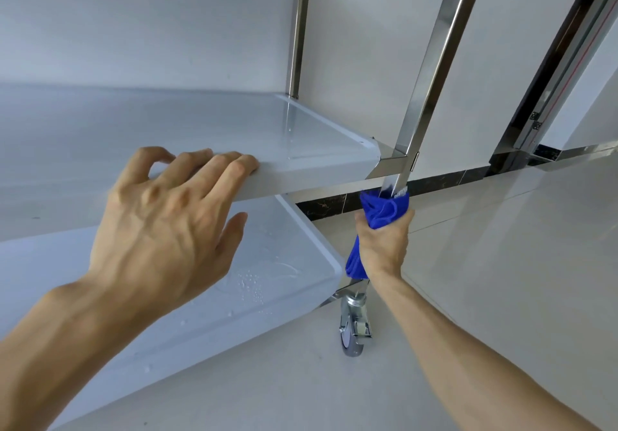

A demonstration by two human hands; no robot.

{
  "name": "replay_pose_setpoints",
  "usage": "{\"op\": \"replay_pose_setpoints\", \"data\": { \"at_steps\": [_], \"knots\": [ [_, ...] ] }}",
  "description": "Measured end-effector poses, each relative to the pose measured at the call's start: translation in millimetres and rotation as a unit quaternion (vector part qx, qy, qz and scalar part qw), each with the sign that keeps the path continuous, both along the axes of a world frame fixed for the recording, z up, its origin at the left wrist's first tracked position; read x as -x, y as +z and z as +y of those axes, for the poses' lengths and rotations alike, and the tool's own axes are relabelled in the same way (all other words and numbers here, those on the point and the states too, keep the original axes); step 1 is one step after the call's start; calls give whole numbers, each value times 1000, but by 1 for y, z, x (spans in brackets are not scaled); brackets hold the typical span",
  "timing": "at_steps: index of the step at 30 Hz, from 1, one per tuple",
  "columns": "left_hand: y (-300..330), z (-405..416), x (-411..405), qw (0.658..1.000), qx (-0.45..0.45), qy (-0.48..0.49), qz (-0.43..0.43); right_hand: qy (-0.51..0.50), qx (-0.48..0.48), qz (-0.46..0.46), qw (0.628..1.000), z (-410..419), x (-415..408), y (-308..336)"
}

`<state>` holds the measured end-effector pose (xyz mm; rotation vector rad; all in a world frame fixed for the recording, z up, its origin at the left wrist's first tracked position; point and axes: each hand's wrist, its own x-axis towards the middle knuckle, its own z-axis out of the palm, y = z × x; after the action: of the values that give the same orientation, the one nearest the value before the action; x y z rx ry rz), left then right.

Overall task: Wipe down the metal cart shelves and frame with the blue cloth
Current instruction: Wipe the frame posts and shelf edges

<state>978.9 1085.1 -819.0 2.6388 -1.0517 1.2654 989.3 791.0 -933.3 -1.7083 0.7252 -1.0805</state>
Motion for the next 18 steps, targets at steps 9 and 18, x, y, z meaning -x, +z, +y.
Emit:
{"op": "replay_pose_setpoints", "data": {
  "at_steps": [9,18],
  "knots": [
    [3,2,4,999,-25,-11,38,143,-98,218,960,-14,30,-52],
    [-27,21,29,969,58,-212,109,167,-226,169,945,23,79,1]
  ]
}}
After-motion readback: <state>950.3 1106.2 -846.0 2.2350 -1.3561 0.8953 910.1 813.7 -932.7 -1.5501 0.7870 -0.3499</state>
